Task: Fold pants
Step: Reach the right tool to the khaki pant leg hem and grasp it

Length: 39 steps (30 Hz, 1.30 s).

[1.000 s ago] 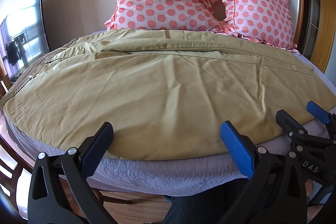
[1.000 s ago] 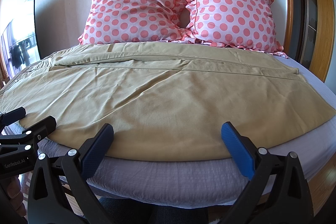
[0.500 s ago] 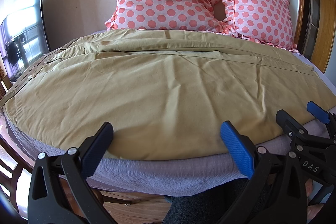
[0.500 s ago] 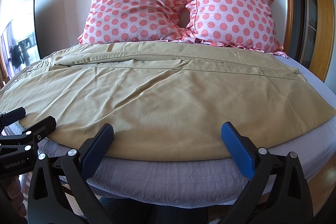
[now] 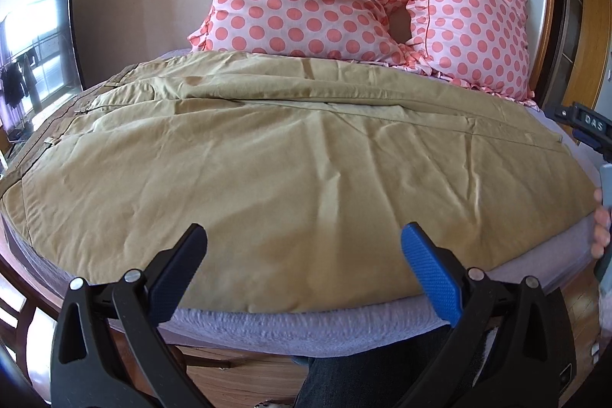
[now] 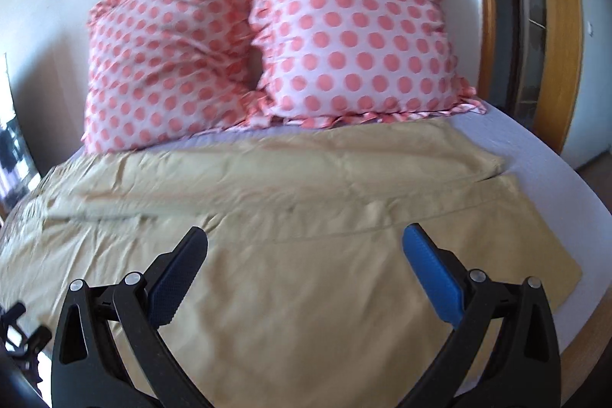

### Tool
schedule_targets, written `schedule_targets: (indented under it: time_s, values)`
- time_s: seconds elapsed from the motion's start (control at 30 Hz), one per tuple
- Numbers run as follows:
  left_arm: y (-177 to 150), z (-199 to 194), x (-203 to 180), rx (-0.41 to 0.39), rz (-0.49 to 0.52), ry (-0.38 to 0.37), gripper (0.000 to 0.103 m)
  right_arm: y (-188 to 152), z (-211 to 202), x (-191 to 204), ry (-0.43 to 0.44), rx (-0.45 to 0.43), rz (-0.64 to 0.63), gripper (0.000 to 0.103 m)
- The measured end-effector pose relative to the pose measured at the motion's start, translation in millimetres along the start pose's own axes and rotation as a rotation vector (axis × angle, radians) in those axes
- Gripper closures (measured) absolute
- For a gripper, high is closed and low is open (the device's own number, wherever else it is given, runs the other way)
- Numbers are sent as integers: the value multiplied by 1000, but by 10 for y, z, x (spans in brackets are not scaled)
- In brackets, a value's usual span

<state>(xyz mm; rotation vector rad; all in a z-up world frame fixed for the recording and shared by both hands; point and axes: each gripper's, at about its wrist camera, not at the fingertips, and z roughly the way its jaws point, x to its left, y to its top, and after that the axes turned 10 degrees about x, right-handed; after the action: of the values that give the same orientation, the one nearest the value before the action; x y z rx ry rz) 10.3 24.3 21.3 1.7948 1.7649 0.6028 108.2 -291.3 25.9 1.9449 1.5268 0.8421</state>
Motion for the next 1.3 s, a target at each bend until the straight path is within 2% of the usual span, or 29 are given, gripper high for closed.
schedule_targets:
  time_s: [0.07, 0.1, 0.17, 0.27, 0.33, 0.53, 0.63, 0.73, 0.8, 0.87, 1.0, 1.13, 1.23, 1.3]
  values:
    - [70, -44, 60, -23, -22, -24, 2, 416, 282, -331, -60, 40, 105, 5]
    - [103, -62, 95, -37, -32, -37, 2, 596, 443, -473, -89, 67, 151, 15]
    - [158, -93, 167, -69, -53, -63, 2, 908, 817, -733, -154, 146, 244, 26]
    - [247, -111, 259, -98, -72, -85, 2, 1234, 1343, -1024, -212, 228, 363, 36]
    - [306, -92, 311, -108, -76, -87, 2, 1408, 1638, -1118, -269, 257, 400, 38]
    - [422, 50, 405, -83, -68, -61, 2, 1642, 2302, -1231, -327, 344, 518, 38]
    - [462, 130, 423, -67, -66, -53, 2, 1674, 2427, -1163, -433, 334, 480, 37]
    - [478, 199, 433, -48, -69, -52, 2, 1638, 2428, -1125, -459, 294, 447, 43]
    - [472, 225, 447, -39, -79, -64, 2, 1584, 2361, -1104, -423, 258, 424, 86]
    - [458, 226, 448, -38, -84, -72, 2, 1502, 2256, -1184, -325, 240, 480, 97]
    - [432, 123, 485, -64, -102, -76, 2, 1208, 1795, -1459, -50, 132, 648, 99]
    - [418, -24, 580, -109, -153, -65, 2, 681, 950, -1500, 169, 5, 675, 99]
    - [418, -92, 655, -136, -196, -75, 2, 37, 424, -1665, 270, -11, 682, 99]
    - [422, -102, 670, -158, -220, -64, 2, -220, 247, -1619, 293, 29, 702, 99]
